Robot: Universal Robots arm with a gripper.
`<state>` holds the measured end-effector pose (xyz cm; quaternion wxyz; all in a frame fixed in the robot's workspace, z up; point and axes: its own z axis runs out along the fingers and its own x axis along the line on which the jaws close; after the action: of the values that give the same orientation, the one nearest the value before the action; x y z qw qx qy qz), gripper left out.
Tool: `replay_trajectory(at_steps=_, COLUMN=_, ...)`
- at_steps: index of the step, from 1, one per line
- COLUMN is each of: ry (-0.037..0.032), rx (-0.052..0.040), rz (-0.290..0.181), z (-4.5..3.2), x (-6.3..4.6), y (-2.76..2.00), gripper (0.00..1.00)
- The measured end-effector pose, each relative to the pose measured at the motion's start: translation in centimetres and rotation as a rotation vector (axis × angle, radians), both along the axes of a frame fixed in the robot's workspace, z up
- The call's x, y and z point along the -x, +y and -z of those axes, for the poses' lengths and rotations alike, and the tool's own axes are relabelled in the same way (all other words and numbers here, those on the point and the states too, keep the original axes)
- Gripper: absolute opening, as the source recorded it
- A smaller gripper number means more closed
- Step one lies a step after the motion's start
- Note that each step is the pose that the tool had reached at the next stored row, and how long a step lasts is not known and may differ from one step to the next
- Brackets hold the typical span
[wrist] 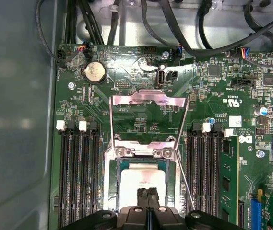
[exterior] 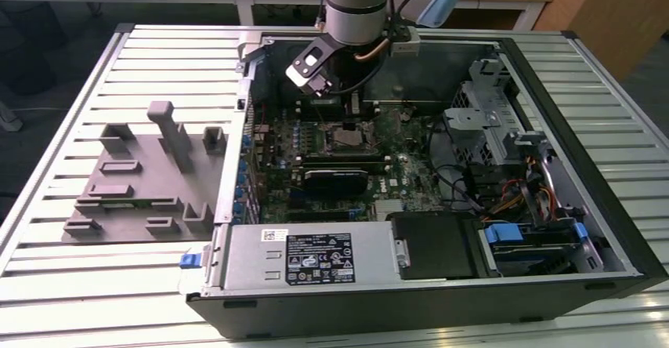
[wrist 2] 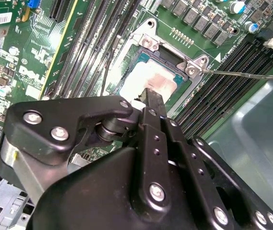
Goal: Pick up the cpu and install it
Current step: 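Place the cpu into insertion slot, then close the cpu cover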
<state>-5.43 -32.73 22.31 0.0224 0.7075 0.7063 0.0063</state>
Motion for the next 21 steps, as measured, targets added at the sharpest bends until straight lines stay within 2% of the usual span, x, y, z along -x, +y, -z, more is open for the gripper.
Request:
replay_trajectory(at_steps=9, ry=0.0, rx=0.0, rz=0.0, z=-0.02, x=-0.03, y=0.0, gripper=0.11)
replay_trajectory(at_steps=14, ry=0.0, rx=0.0001, rz=0.0, z=-0.7, x=-0.03, y=0.0, gripper=0.11)
replay_trajectory(at_steps=21, ry=0.0, rx=0.0, rz=0.0, z=-0.79, x=-0.03, y=0.0, gripper=0.11)
